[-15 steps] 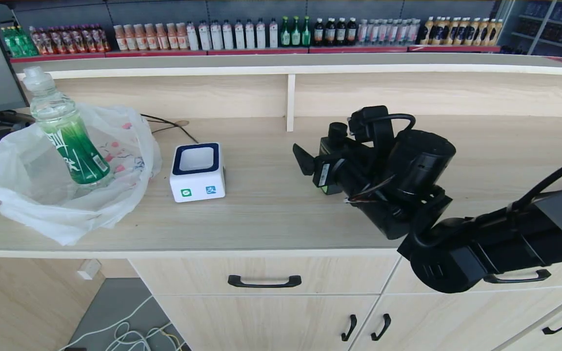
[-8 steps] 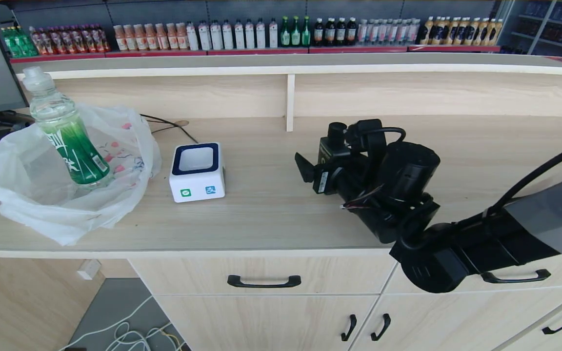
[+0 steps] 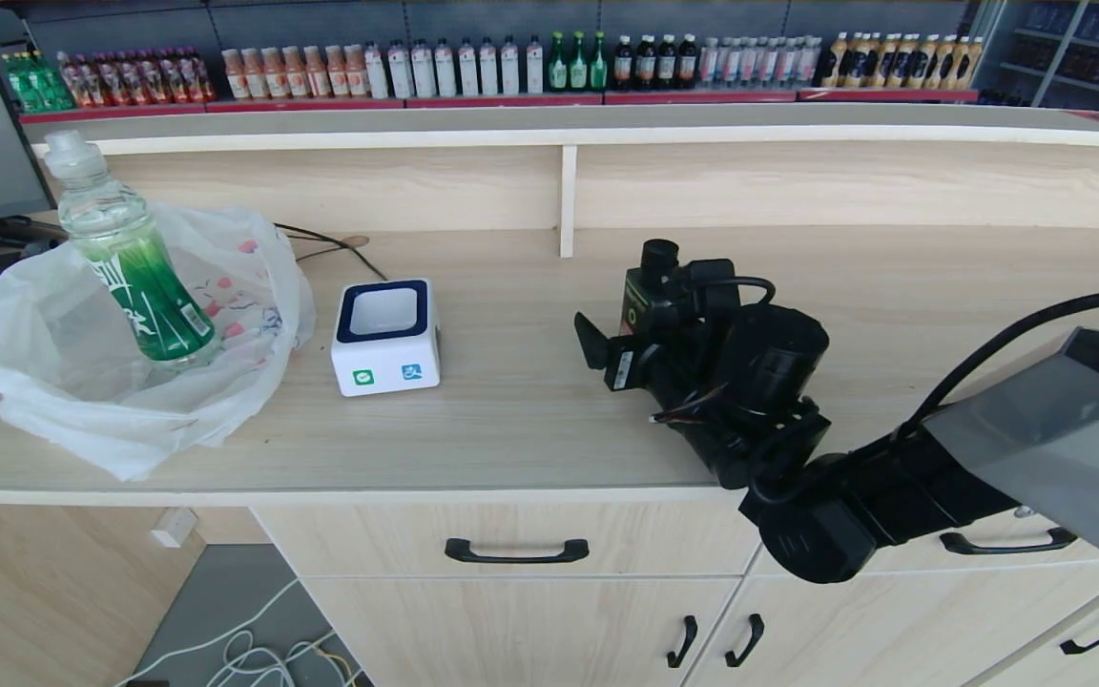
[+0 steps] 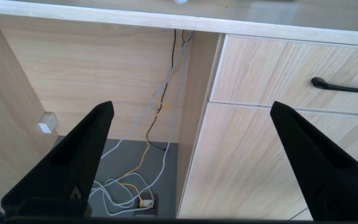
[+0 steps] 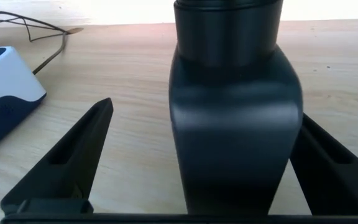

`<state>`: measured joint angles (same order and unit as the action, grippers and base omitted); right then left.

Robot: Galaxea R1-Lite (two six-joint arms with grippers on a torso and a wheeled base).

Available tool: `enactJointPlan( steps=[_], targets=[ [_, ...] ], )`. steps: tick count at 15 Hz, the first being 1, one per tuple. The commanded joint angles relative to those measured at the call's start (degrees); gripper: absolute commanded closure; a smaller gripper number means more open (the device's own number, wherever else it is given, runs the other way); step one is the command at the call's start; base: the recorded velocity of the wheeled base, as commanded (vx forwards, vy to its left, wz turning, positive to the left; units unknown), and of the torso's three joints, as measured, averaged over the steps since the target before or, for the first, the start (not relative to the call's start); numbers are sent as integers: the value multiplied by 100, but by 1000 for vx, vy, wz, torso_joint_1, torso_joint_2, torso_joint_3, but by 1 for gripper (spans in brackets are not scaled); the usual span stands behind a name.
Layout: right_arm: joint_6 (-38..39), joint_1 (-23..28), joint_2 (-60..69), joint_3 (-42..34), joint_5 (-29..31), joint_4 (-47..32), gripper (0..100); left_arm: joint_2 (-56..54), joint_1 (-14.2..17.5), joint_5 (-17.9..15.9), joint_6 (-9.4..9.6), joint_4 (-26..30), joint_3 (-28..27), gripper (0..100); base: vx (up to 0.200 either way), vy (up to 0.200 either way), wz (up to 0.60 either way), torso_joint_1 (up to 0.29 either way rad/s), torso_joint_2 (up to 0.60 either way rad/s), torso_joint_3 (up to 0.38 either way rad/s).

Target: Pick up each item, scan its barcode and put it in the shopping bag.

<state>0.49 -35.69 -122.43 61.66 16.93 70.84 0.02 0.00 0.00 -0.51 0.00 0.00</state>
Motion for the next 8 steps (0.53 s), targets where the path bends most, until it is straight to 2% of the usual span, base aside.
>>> enactJointPlan(
  steps=[1,2,3,8],
  targets=[
    [4,1,-35,65,38,9,0,-2,0,0,-2,0,0,0,0,0,0,0,0,0],
    [13,1,-35,153,91,0,0,-2,0,0,-2,0,0,0,0,0,0,0,0,0],
    [13,1,-35,215,100,0,100,-2,0,0,-2,0,0,0,0,0,0,0,0,0],
    [4,1,-88,276,100,0,100,-2,0,0,-2,0,0,0,0,0,0,0,0,0]
  ],
)
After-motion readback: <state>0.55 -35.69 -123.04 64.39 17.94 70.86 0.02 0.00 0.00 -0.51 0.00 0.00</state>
